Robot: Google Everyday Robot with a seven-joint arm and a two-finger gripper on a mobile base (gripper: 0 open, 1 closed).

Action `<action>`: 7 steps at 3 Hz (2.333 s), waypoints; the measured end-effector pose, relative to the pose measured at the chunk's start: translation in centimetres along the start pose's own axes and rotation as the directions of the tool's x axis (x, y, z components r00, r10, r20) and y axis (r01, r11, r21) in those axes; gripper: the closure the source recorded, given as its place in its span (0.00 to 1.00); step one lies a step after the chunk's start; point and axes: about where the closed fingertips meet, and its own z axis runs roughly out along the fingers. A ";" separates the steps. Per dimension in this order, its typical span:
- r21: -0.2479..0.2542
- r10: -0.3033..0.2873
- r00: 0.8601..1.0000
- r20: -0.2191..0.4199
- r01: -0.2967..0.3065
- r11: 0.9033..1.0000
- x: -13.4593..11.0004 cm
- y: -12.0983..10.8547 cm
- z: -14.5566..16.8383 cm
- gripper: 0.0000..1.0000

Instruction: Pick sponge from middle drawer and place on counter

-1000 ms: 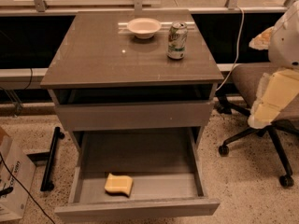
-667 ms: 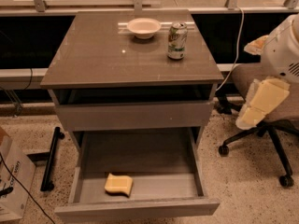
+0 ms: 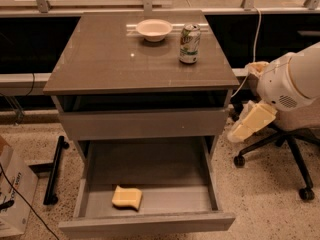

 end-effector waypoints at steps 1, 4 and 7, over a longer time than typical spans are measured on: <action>0.000 0.000 1.000 0.000 0.000 1.000 0.0 0.0 0.0 0.00; -0.127 0.043 0.984 0.170 -0.021 0.992 -2.7 5.2 13.2 0.00; -0.277 0.091 0.981 0.172 -0.040 0.960 -1.6 10.2 23.0 0.00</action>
Offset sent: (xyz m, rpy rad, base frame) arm 0.0165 0.0761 -0.0747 0.2025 0.0368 0.0068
